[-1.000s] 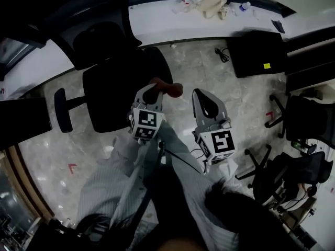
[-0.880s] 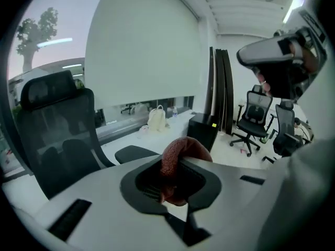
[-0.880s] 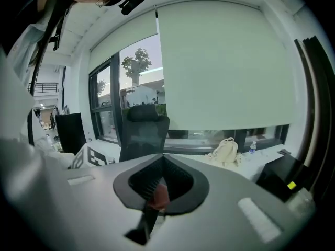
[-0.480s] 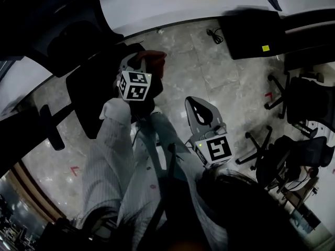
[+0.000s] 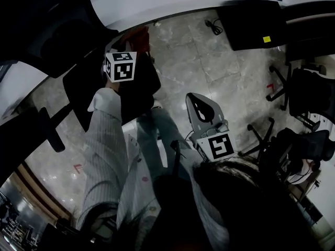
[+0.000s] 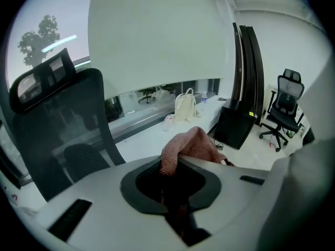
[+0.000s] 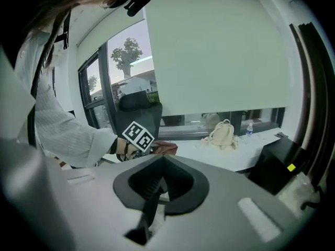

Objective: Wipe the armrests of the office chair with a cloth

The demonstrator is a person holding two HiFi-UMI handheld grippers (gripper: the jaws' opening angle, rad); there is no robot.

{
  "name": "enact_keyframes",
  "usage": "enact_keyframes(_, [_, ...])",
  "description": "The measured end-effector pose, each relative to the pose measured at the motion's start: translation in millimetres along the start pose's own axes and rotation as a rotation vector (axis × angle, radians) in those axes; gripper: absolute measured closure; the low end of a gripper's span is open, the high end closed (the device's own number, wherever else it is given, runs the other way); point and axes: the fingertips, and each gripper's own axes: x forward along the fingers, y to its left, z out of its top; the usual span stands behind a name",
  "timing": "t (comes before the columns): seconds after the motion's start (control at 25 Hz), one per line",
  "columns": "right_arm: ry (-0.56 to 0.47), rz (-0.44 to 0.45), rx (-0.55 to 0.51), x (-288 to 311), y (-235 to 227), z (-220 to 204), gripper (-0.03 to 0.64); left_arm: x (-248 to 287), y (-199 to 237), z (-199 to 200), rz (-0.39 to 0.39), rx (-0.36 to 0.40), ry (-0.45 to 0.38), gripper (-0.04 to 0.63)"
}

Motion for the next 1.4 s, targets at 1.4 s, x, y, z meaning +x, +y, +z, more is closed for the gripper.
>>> enact_keyframes(1.4, [-0.051,-0.018,0.068,-15,-2,-15,0.615,-20,-16,-17,-0.052,-0.075,0.063,0.562])
